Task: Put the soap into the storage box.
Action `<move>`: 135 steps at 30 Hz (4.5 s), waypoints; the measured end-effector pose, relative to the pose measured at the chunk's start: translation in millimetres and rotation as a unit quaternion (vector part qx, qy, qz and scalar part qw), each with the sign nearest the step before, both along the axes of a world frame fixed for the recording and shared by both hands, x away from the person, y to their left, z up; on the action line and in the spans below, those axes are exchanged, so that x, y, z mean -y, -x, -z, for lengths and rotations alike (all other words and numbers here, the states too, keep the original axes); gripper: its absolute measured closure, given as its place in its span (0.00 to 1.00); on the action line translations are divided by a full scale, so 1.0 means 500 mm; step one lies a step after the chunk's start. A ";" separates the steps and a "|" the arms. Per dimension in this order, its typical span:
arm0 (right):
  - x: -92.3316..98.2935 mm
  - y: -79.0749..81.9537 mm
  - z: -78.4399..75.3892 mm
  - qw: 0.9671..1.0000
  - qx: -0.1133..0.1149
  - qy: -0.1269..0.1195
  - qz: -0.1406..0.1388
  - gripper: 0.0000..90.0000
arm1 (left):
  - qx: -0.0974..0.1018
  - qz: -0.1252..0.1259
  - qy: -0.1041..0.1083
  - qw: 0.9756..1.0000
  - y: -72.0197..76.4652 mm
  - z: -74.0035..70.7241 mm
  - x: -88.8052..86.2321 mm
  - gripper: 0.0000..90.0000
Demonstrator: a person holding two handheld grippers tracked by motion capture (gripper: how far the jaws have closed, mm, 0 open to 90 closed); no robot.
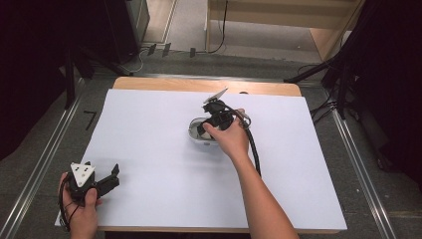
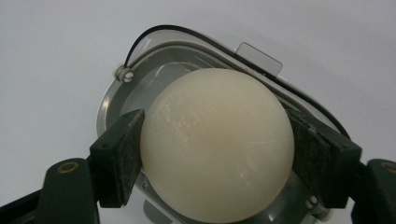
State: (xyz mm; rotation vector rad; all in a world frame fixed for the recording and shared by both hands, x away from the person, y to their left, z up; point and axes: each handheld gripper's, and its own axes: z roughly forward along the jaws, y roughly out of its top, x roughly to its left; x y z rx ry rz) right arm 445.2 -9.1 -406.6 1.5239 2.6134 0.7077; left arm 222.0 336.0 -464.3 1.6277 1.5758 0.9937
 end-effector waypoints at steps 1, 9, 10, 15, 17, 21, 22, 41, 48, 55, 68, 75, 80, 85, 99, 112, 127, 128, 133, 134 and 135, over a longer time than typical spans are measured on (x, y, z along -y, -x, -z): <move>0.001 0.000 0.000 1.000 0.002 -0.003 0.000 0.28 | 0.000 0.000 0.000 1.000 0.000 0.000 0.000 0.16; 0.009 0.001 -0.004 1.000 0.000 -0.012 0.001 0.27 | 0.000 0.000 -0.001 1.000 0.000 0.000 0.000 0.16; 0.010 0.002 -0.006 1.000 -0.001 -0.018 0.003 0.26 | 0.000 0.000 -0.001 1.000 0.000 0.000 0.000 0.16; 0.014 0.010 -0.018 1.000 0.006 -0.018 -0.003 0.22 | 0.000 0.001 -0.002 1.000 0.000 0.000 0.001 0.16; 0.014 0.014 -0.021 1.000 0.009 -0.018 -0.003 0.21 | 0.000 0.001 -0.003 1.000 0.000 0.000 0.001 0.16; 0.018 0.022 -0.027 1.000 0.019 -0.017 -0.001 0.18 | 0.000 0.000 -0.002 1.000 0.000 0.000 0.001 0.16; 0.019 0.024 -0.028 1.000 0.021 -0.017 0.001 0.17 | 0.000 0.000 -0.002 1.000 0.000 0.000 0.001 0.16; 0.087 0.073 -0.027 0.999 0.035 -0.022 0.000 0.16 | -0.002 0.001 -0.006 1.000 -0.001 0.000 0.002 0.16; 0.120 0.092 -0.024 0.999 0.042 -0.025 0.001 0.16 | -0.002 0.000 -0.004 1.000 -0.001 0.000 0.001 0.16; 0.152 0.113 -0.016 0.999 0.044 -0.021 -0.001 0.16 | -0.002 -0.001 -0.002 1.000 -0.001 0.000 0.000 0.16; 0.198 0.149 0.004 0.999 0.047 -0.024 -0.003 0.15 | 0.005 0.004 0.002 1.000 0.001 0.000 0.000 0.16; 0.219 0.173 0.020 0.998 0.054 -0.024 0.001 0.15 | 0.005 0.006 0.004 1.000 0.002 -0.001 -0.001 0.16; 0.232 0.191 0.037 0.998 0.053 -0.023 0.005 0.15 | 0.005 0.006 0.004 1.000 0.002 -0.001 0.000 0.16; 0.252 0.209 0.049 0.997 0.066 -0.031 0.012 0.16 | 0.005 0.007 0.006 1.000 0.002 -0.001 -0.001 0.16; 0.315 0.246 0.078 0.996 0.070 -0.048 0.037 0.16 | 0.008 0.005 0.009 1.000 0.003 0.000 -0.001 0.16; 0.391 0.279 0.096 0.991 0.084 -0.075 0.071 0.16 | 0.010 0.006 0.011 1.000 0.004 -0.001 -0.003 0.16; 0.477 0.317 0.121 0.987 0.103 -0.086 0.092 0.15 | 0.014 0.004 0.017 1.000 0.006 -0.001 -0.004 0.16; 0.483 0.319 0.123 0.986 0.103 -0.088 0.095 0.15 | 0.014 0.004 0.017 1.000 0.006 -0.001 -0.004 0.16; 0.515 0.328 0.128 0.984 0.107 -0.092 0.105 0.16 | 0.015 0.007 0.019 1.000 0.007 -0.002 -0.006 0.16; 0.522 0.330 0.129 0.984 0.109 -0.096 0.101 0.15 | 0.015 0.007 0.019 1.000 0.007 -0.002 -0.006 0.16; 0.527 0.333 0.129 0.984 0.113 -0.100 0.098 0.15 | 0.016 0.007 0.019 1.000 0.008 -0.002 -0.006 0.16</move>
